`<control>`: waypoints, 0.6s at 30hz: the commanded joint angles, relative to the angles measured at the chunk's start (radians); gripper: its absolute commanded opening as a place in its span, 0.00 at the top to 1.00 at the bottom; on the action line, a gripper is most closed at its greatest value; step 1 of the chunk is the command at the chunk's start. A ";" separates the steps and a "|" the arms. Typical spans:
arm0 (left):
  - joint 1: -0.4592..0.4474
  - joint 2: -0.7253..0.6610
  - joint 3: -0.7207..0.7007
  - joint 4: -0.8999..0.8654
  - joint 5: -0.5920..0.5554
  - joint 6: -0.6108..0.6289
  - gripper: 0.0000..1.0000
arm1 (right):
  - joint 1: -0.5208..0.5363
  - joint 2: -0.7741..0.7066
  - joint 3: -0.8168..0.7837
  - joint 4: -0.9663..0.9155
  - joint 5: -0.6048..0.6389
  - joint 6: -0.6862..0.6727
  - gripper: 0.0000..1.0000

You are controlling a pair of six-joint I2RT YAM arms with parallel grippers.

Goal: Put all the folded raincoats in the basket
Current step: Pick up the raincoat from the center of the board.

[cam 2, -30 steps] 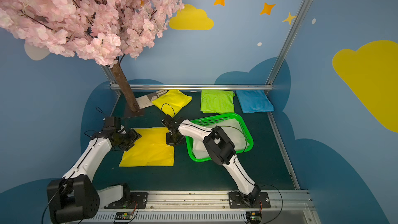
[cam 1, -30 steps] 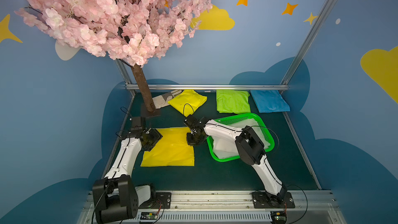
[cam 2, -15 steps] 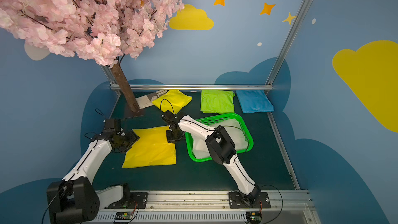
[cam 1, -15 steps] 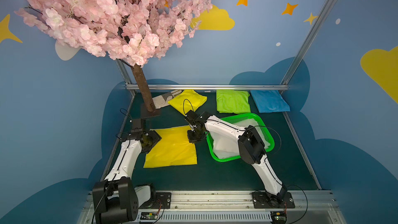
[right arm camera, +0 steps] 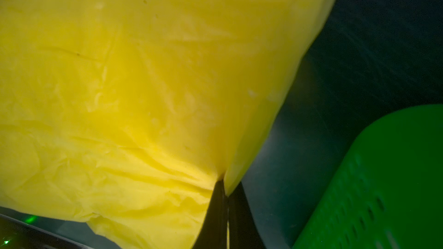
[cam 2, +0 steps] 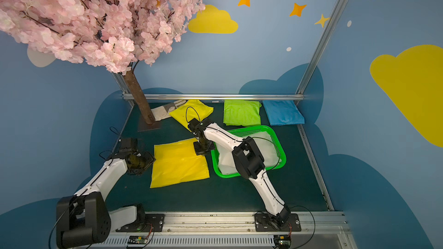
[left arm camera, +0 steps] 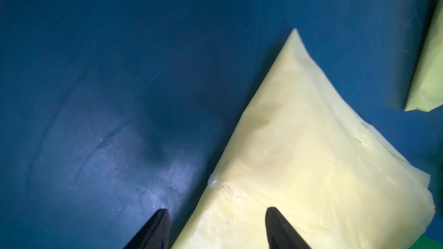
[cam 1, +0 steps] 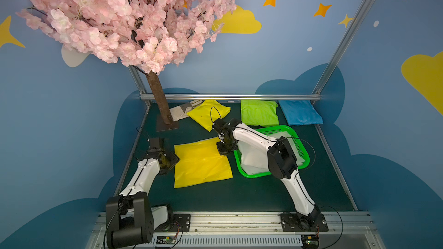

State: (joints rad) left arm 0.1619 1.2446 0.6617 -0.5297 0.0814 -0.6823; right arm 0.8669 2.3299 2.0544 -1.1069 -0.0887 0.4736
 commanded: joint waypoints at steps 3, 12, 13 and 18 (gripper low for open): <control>0.007 0.107 0.003 0.066 0.061 0.009 0.41 | 0.001 0.033 0.021 -0.030 -0.018 -0.025 1.00; 0.008 0.199 0.008 0.099 0.109 0.010 0.58 | 0.008 0.037 0.021 -0.025 -0.022 -0.023 1.00; 0.007 0.195 0.008 0.090 0.095 0.009 0.59 | 0.007 0.039 0.021 -0.025 -0.024 -0.022 1.00; 0.008 0.174 -0.002 0.071 0.065 0.006 0.70 | 0.015 0.033 0.020 -0.018 -0.037 -0.015 1.00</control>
State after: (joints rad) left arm 0.1699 1.4204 0.6701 -0.4412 0.1577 -0.6785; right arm 0.8684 2.3337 2.0598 -1.1080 -0.0956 0.4629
